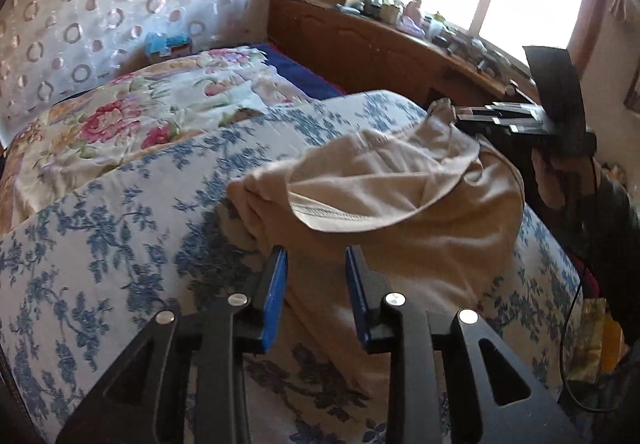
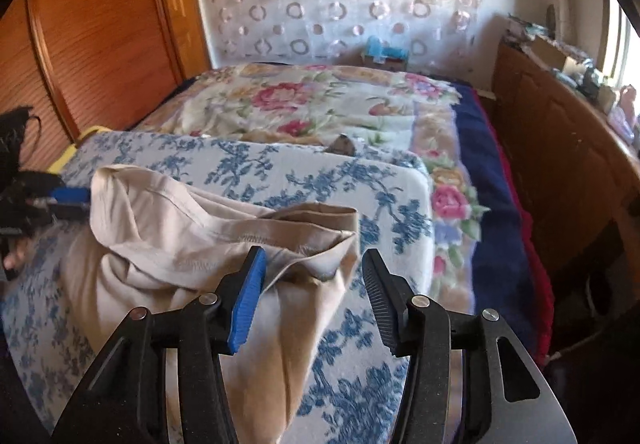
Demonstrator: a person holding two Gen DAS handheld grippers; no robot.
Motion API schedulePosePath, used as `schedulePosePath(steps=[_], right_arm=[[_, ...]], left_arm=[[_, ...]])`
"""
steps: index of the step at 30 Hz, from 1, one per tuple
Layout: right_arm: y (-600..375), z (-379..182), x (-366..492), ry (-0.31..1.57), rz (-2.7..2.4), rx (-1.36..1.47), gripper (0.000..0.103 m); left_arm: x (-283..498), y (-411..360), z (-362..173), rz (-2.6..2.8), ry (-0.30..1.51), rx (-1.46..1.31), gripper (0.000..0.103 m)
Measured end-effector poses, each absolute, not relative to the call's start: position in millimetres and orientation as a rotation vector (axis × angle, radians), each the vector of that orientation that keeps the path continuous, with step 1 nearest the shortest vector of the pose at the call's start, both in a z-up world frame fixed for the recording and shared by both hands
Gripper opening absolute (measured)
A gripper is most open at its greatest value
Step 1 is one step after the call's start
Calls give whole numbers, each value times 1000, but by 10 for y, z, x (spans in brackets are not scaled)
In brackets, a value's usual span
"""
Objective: Fold small clothes
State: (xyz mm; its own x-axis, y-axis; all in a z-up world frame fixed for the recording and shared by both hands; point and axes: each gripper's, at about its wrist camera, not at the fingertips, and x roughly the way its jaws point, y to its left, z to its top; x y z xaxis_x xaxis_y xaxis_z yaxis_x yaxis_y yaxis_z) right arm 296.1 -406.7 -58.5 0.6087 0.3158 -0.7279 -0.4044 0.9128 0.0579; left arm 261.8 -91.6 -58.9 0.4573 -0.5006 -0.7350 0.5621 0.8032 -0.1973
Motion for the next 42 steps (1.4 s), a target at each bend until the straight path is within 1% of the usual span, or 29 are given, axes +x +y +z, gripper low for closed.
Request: schedulePosePath(steps=[1, 2, 3, 5, 11, 15, 16, 18, 19, 20, 22, 24, 26, 29, 33, 42], right_arm=[[-4067, -589, 2990, 817, 444, -103, 36], [-4049, -594, 3005, 823, 463, -95, 13], [-4042, -598, 3027, 826, 477, -90, 6], [-4033, -570, 3040, 800, 492, -91, 2], [-4227, -467, 3138, 725, 311, -1, 2], [-4327, -419, 3172, 709, 218, 11, 2], [-4322, -414, 3175, 718, 219, 3, 4], [-4330, -408, 3189, 736, 196, -22, 28], [-4330, -403, 3176, 738, 194, -30, 52], [-4329, -393, 3159, 736, 197, -31, 59], [-4317, -375, 3106, 733, 202, -37, 60], [-4281, -355, 3017, 729, 223, -37, 66], [-4225, -371, 2949, 738, 255, -33, 75], [-4113, -460, 2891, 793, 321, -40, 80], [-4064, -619, 2886, 845, 326, -35, 81], [-4133, -900, 2946, 930, 334, 48, 81]], left_arm=[[2629, -945, -594, -657, 882, 82, 28], [2662, -970, -606, -655, 887, 85, 28], [2695, -985, -612, -652, 887, 85, 28], [2787, -1023, -606, -642, 885, 76, 28], [3176, -928, -568, -495, 842, 6, 28], [3303, -812, -653, -432, 864, -9, 28], [3293, -800, -658, -437, 864, -12, 28], [3246, -782, -660, -456, 861, -10, 28], [3234, -775, -655, -464, 860, -12, 28], [3201, -770, -647, -474, 859, -14, 28], [3155, -776, -630, -489, 860, -11, 39], [3121, -812, -634, -497, 872, 3, 40], [3084, -866, -650, -501, 880, 23, 43], [3119, -895, -723, -495, 914, 30, 47], [3175, -897, -809, -493, 949, 0, 49], [3250, -918, -820, -504, 945, -40, 49]])
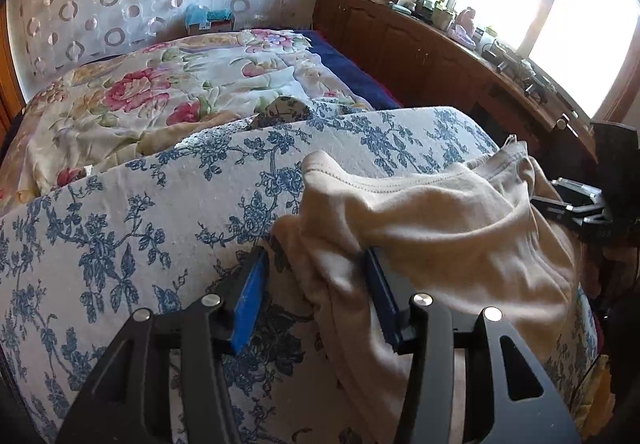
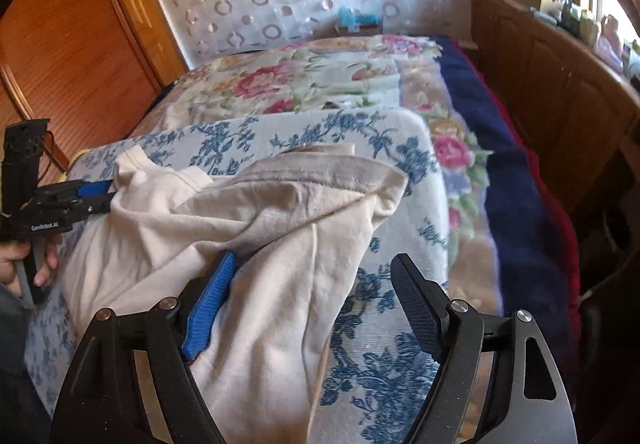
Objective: Fold small clothes
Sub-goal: 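Grasp the folded shirt bundle with the left tool while the right tool grips it, then carry the folded shirt with both tools onto the bed beside the yellow plush toy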
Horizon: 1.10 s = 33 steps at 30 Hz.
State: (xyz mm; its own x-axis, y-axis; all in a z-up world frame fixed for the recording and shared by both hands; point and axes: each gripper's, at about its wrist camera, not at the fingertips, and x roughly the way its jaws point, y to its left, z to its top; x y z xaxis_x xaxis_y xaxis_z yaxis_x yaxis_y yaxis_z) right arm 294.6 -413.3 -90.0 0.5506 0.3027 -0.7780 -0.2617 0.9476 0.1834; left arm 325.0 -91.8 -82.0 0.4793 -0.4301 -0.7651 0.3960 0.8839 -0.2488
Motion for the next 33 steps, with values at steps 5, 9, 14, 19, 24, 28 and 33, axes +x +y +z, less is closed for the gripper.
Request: schedulePosePath(steps=[5, 9, 14, 19, 24, 28, 33], right_arm=[[-4062, -933, 2934, 926, 363, 55, 77], [-3970, -942, 2886, 930, 423, 58, 42], [-3832, -861, 2785, 903, 464, 5, 16], [-3729, -503, 2643, 801, 484, -17, 14], [-3461, -127, 2595, 716, 523, -72, 13], [-3128, 112, 2647, 665, 572, -117, 13], [-2619, 248, 2807, 627, 649, -167, 13]], left_arm=[[3272, -907, -823, -573, 950, -108, 43], [3252, -952, -820, -636, 962, -145, 13], [3073, -883, -585, -669, 877, -169, 9], [2781, -708, -210, -683, 770, -198, 9], [2520, -367, 39, -638, 678, -223, 9], [2334, 50, 189, -574, 613, -253, 9], [2168, 633, 235, -467, 573, -274, 9]])
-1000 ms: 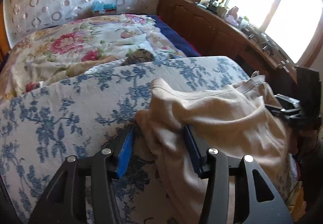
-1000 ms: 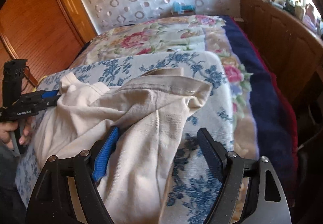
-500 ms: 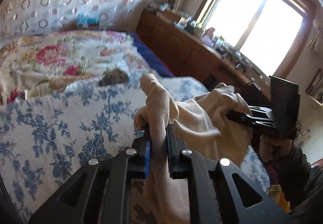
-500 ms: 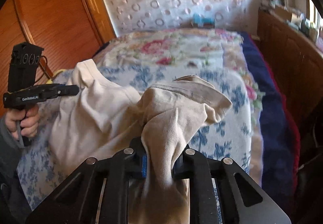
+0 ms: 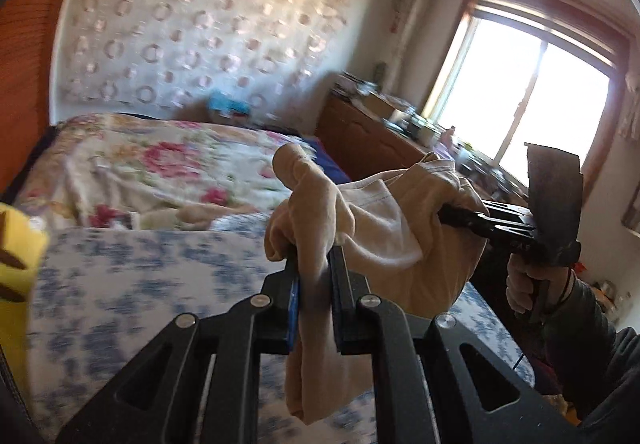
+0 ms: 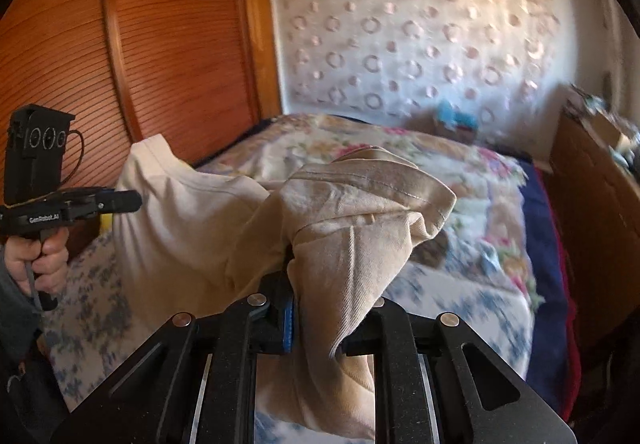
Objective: Fold small clothes
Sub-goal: 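Carry the folded shirt with both tools onto the bed beside the yellow plush toy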
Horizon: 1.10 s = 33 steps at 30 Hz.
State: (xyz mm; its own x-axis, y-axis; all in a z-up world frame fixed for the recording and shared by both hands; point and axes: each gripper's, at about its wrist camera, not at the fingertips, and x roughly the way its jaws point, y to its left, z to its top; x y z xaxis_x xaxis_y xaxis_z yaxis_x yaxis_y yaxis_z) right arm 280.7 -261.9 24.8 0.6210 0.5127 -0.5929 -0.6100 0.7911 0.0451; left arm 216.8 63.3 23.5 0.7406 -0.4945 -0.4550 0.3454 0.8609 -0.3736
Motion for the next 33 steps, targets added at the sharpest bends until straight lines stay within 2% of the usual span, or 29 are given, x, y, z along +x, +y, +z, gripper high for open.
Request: schedulePosePath(steps=[6, 13, 18, 27, 30, 32, 33], right_arm=[[-1827, 275, 3047, 612, 764, -232, 13], [-620, 185, 3378, 619, 905, -395, 13], [212, -19, 3584, 635, 981, -516, 13], [1255, -406, 3790, 660, 1070, -608, 13], [1431, -558, 3912, 697, 1042, -606, 19], [1454, -600, 4014, 706, 974, -583, 42], [1444, -595, 4074, 708, 951, -558, 47]], left_arm=[[1973, 1248, 57, -306, 549, -290, 9], [1740, 1928, -438, -132, 549, -416, 9], [1674, 2227, -811, -13, 589, -482, 9], [1645, 2444, -1064, 90, 597, -529, 9], [1669, 2446, -1170, 107, 630, -531, 10], [1665, 2439, -1233, 127, 647, -519, 10], [1651, 2440, -1229, 128, 651, -518, 10]])
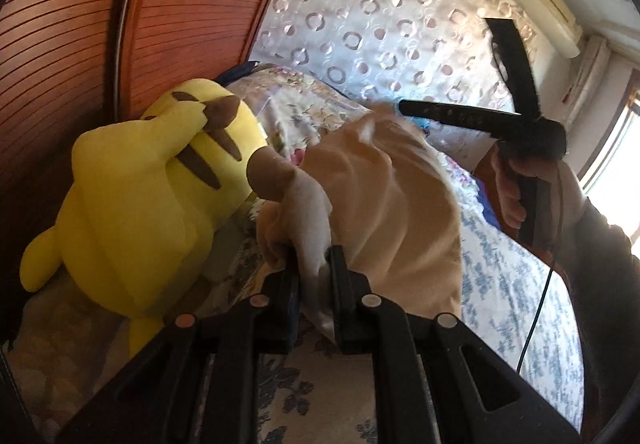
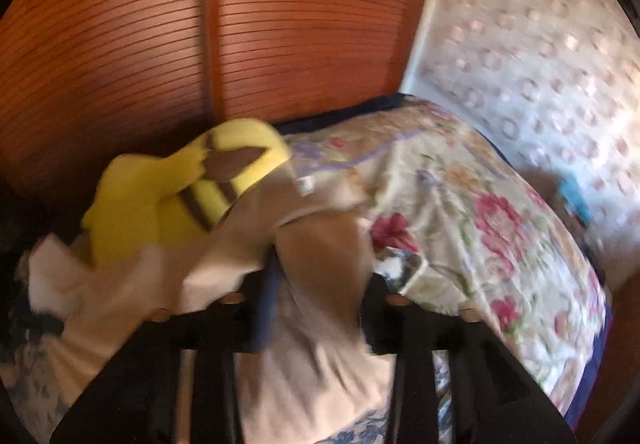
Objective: Fold small clothes
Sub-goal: 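Carry the folded shirt with both tools onto the bed beside the yellow plush toy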
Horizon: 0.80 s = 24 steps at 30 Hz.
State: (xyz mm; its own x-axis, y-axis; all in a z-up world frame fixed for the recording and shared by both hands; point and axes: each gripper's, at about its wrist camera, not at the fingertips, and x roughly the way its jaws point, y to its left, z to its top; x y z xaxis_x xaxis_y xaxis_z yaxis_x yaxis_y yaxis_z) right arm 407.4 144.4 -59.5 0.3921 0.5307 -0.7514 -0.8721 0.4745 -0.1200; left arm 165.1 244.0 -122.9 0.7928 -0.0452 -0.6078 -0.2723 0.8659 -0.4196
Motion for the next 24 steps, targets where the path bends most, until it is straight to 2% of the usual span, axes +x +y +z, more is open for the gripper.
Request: schedulePosePath(steps=[6, 15, 24], right_arm=[[1154, -620, 4086, 733, 958, -440, 48], [1062, -1048, 4260, 824, 848, -395, 48], [917, -796, 4103, 770, 821, -335, 50]], left_arm=[[1640, 2477, -1191, 154, 662, -513, 12], [1457, 2424, -1093, 224, 647, -439, 14], [1309, 2325, -809, 242, 613, -297, 26]])
